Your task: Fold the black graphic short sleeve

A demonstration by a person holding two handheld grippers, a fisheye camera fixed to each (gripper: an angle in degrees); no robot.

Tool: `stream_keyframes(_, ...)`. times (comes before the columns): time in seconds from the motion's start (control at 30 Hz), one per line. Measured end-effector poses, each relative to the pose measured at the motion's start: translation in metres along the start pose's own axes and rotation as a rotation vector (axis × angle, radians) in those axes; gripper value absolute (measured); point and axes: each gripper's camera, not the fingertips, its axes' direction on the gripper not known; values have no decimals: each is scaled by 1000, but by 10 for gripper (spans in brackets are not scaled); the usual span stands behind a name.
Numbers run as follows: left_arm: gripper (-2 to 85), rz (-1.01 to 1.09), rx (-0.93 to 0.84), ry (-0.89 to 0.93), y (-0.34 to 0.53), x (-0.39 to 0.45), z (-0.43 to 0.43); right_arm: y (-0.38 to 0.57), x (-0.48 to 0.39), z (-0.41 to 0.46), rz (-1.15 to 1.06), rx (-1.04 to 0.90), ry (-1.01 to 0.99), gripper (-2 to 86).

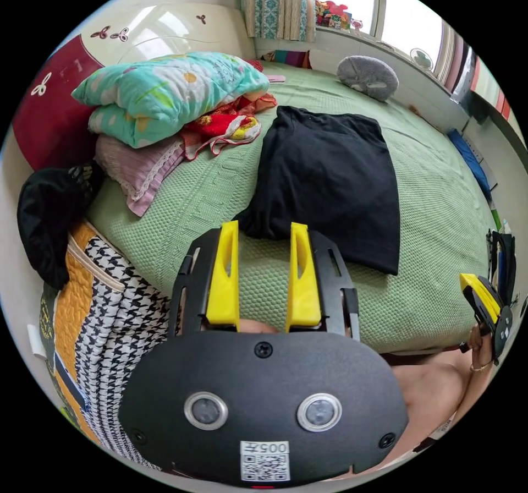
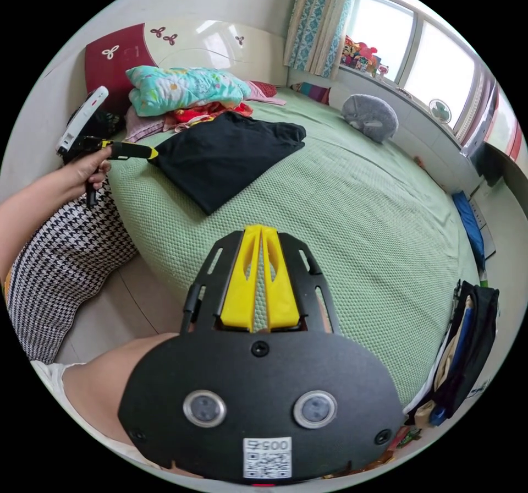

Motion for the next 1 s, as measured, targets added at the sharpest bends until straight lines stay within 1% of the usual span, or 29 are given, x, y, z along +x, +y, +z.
stream_keyframes(0.1,123,-20,2,36,-4,0,9,-3,2,-3,9,-2,-5,-11)
stream_keyframes(0.27,53,-109,-6,62,-11,1,20,-11,0,-6,-16,-11,10,-12)
stream_keyframes(0.37,40,-113,-26,77,-17,8,21,-17,-1,-10,-18,-9,4,-13)
stream_keyframes(0.47,29,-69,33,108,-22,25,6,-22,0,-17,-17,2,-4,-13)
stream_keyframes(0.53,20,-11,111,161,-25,47,-13,-26,3,-23,-7,13,-5,-13)
stream_keyframes(0.7,8,84,209,307,-32,110,-39,-33,23,-40,92,47,37,-13)
stream_keyframes(0.83,2,164,202,442,-30,182,-35,-33,56,-57,247,75,65,-13)
stream_keyframes(1.0,1,281,131,538,-16,257,-13,-33,93,-77,366,97,98,-12)
